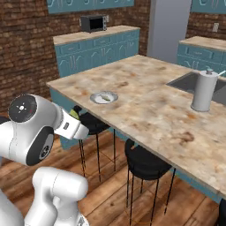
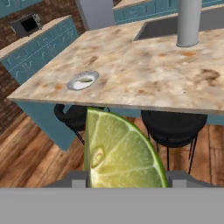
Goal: Take the lemon wedge from the fridge and place it on the plate with fish on the dining counter.
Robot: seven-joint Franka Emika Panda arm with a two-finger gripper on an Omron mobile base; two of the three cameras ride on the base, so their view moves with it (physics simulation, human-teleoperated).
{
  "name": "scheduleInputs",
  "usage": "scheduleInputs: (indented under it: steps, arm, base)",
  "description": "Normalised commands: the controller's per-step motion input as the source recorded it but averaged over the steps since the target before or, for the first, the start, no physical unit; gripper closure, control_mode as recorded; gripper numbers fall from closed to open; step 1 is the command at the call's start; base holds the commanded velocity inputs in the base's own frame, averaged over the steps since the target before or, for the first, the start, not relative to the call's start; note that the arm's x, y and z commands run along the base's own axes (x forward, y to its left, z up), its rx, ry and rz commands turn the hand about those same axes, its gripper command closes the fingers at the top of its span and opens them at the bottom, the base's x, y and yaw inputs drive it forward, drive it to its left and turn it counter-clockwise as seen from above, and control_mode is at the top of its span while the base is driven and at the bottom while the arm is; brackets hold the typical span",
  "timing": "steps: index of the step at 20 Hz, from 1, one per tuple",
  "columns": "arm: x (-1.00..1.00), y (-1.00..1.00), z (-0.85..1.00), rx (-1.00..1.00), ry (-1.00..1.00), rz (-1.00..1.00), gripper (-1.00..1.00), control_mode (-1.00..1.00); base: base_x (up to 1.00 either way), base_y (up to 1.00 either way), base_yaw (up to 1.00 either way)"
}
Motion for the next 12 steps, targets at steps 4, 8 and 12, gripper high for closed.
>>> scheduleInputs:
  steps: [4,8,12]
  arm:
    - [0.0,0.0,0.0,0.0,0.0,0.0,1.0,1.0]
    - [0.0,0.0,0.0,0.0,0.0,0.0,1.0,1.0]
    - [0.0,0.0,0.0,0.0,0.0,0.0,1.0,1.0]
  base:
    - [0.94,1.0,-0.4]
    - [1.0,1.0,-0.39]
    - [1.0,0.96,-0.41]
